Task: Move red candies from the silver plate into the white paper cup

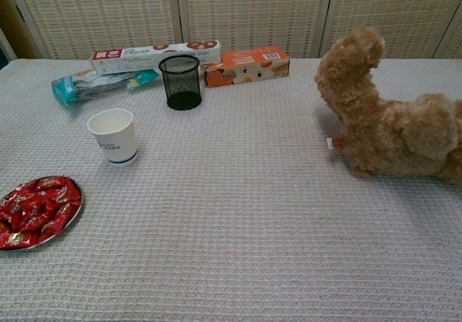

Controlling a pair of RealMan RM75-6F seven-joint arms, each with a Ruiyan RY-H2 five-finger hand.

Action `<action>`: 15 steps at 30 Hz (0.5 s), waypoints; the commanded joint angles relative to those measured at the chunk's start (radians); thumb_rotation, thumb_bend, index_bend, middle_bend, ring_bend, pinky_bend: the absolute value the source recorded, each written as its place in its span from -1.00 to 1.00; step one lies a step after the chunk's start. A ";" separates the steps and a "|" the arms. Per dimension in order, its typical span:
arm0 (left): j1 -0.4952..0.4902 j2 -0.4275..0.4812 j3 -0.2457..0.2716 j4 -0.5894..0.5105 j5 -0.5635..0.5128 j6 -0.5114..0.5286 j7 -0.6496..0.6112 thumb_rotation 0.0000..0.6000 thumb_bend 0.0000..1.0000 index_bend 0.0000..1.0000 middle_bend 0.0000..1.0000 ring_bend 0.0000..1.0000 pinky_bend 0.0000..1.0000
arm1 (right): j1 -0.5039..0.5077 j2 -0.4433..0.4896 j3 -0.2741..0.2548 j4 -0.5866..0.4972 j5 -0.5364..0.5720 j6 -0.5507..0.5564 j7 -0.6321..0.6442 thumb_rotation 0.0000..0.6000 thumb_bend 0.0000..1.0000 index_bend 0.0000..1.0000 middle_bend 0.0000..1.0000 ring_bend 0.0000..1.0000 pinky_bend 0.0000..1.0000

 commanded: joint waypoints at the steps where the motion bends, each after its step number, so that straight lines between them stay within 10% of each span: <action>1: -0.004 0.000 0.003 -0.007 -0.003 -0.011 0.014 1.00 -0.17 -1.00 -1.00 -1.00 -0.61 | -0.002 -0.002 0.005 0.006 -0.010 0.004 0.007 1.00 -0.87 -1.00 -1.00 -1.00 -1.00; 8: -0.016 -0.003 0.046 -0.021 0.059 -0.042 0.028 1.00 -0.17 -1.00 -1.00 -1.00 -0.56 | -0.014 0.003 0.015 0.010 -0.018 0.012 0.033 1.00 -0.87 -1.00 -1.00 -1.00 -1.00; 15: -0.044 -0.025 0.100 -0.074 0.068 -0.159 0.185 1.00 -0.17 -1.00 -1.00 -0.99 0.13 | -0.018 0.007 0.011 0.002 -0.046 0.006 0.030 1.00 -0.87 -1.00 -1.00 -1.00 -1.00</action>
